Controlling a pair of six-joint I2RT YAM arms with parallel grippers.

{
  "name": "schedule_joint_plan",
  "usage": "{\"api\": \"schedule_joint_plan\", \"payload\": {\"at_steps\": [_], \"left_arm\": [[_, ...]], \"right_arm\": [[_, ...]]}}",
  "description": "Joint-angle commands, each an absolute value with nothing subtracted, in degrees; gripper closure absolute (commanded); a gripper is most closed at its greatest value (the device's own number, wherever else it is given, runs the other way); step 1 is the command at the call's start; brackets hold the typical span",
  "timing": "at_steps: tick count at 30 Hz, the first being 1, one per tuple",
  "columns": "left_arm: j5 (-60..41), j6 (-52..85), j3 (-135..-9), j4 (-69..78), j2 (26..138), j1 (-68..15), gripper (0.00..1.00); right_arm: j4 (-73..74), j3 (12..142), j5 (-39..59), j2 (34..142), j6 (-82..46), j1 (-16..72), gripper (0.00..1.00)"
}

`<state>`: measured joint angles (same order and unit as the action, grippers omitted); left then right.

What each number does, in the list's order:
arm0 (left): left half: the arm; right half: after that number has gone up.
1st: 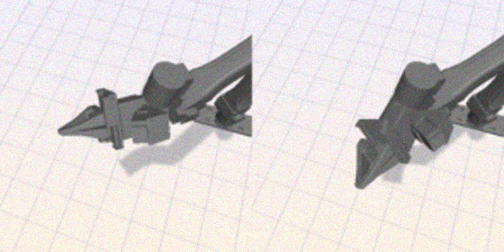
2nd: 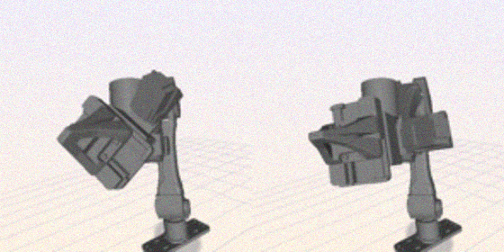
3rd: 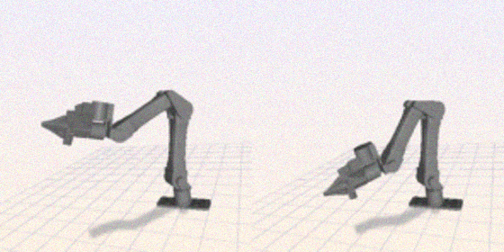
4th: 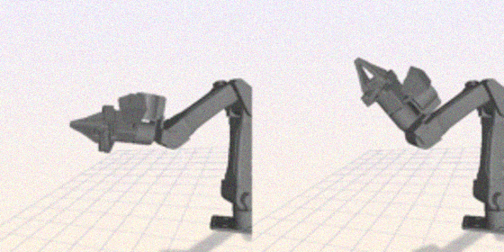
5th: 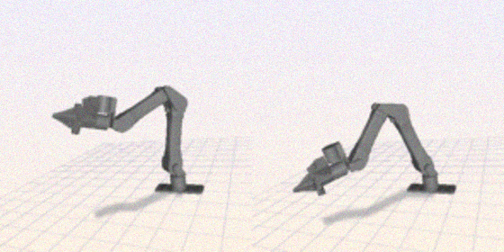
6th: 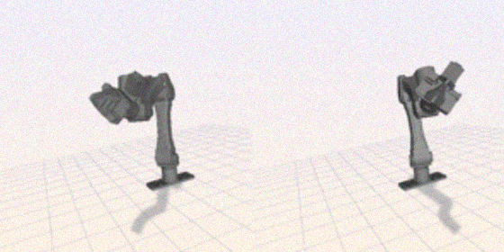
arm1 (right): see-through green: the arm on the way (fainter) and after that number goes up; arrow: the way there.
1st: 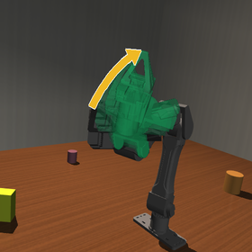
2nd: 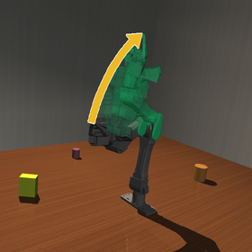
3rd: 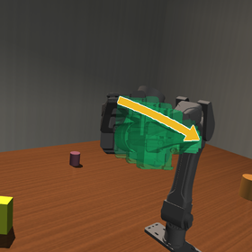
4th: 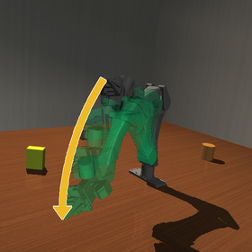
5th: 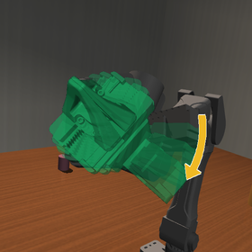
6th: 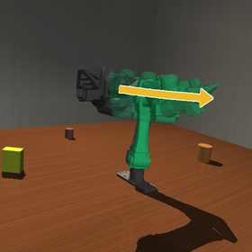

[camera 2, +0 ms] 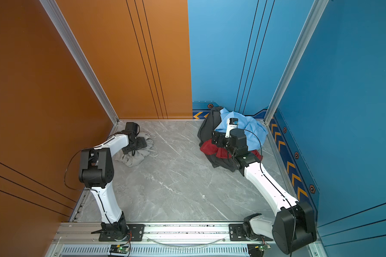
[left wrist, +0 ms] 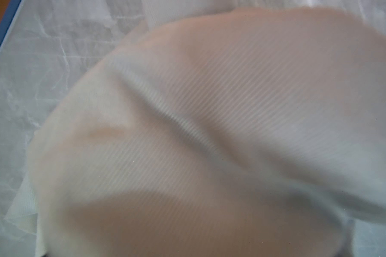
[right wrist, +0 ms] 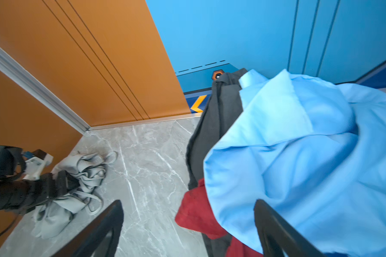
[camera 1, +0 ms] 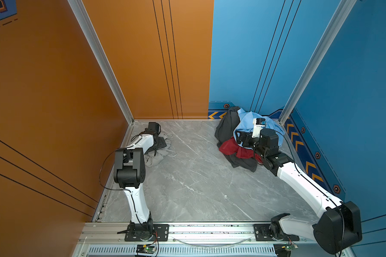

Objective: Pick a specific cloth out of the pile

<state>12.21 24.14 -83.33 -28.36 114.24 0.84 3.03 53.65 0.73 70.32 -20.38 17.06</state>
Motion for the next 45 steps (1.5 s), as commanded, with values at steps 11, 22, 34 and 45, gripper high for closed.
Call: {"api": "schedule_joint_plan", "payload": {"at_steps": [11, 22, 34, 45], "left_arm": [[7.51, 16.97, -79.82, -28.82, 98.10, -0.16, 0.02], [1.22, 11.61, -56.56, -4.56, 71.58, -0.51, 0.02], [6.07, 10.39, -35.75, 12.44, 58.03, -0.41, 0.02], [9.62, 5.59, -24.64, 28.59, 66.70, -1.74, 0.02]], "right_arm": [[0.90, 46.20, -6.25, 58.22, -14.57, 8.92, 0.00], [6.44, 36.41, -8.17, 53.68, -11.60, 5.20, 0.00], [20.99, 23.87, -9.03, 53.15, -8.50, 5.27, 0.00], [32.03, 17.78, -11.59, 58.94, -7.08, 5.20, 0.00]]}}
